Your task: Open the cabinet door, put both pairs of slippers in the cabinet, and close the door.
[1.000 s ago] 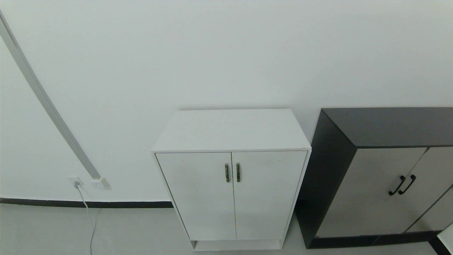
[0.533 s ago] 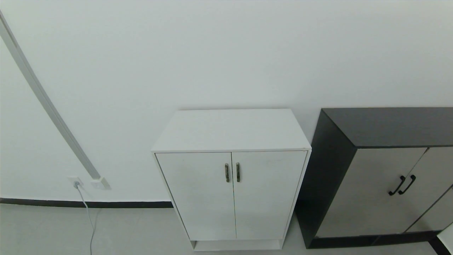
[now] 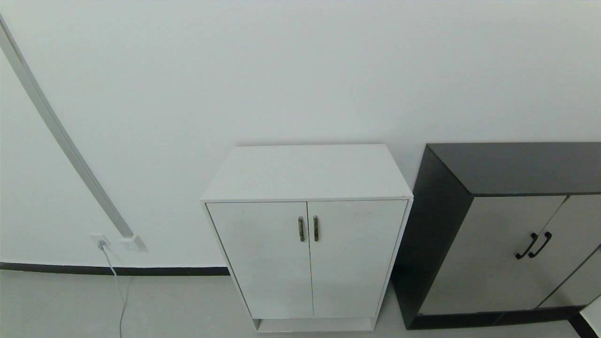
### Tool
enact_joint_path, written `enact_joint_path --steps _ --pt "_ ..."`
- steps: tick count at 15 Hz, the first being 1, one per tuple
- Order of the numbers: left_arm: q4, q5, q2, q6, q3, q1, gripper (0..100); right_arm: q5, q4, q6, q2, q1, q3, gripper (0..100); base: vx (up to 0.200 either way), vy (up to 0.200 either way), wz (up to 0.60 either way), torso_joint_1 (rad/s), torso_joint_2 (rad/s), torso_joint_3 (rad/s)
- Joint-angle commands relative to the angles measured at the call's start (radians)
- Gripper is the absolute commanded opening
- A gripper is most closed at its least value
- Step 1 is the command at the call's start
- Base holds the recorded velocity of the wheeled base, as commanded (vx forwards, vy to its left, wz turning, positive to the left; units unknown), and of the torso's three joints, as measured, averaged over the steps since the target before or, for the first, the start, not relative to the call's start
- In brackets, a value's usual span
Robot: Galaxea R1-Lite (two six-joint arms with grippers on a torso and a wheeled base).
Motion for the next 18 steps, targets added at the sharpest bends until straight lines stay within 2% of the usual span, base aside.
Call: enact_joint_path --steps 1,4,6,11,15,18 --pt "0.001 0.0 0.0 0.0 0.0 0.001 0 -0.001 0.0 0.001 0.008 -0.04 0.002 0 0.0 0.0 0.0 0.0 0.0 0.0" --pt "-0.001 0.0 0.0 0.0 0.0 0.001 0 -0.001 0.0 0.004 -0.064 -0.127 0.002 0 0.0 0.0 0.0 0.0 0.0 0.0" --pt "-0.001 0.0 0.0 0.0 0.0 0.001 0 -0.001 0.0 0.002 -0.135 -0.146 0.002 0 0.0 0.0 0.0 0.0 0.0 0.0" --pt "-0.001 0.0 0.0 0.0 0.0 0.001 0 0.0 0.0 0.002 -0.297 -0.142 0.002 0 0.0 0.0 0.0 0.0 0.0 0.0" --pt "-0.001 0.0 0.0 0.0 0.0 0.001 0 0.005 -0.001 0.008 -0.308 -0.139 0.002 0 0.0 0.0 0.0 0.0 0.0 0.0" --pt "-0.001 0.0 0.0 0.0 0.0 0.001 0 0.017 -0.001 0.01 -0.351 -0.073 0.002 0 0.0 0.0 0.0 0.0 0.0 0.0"
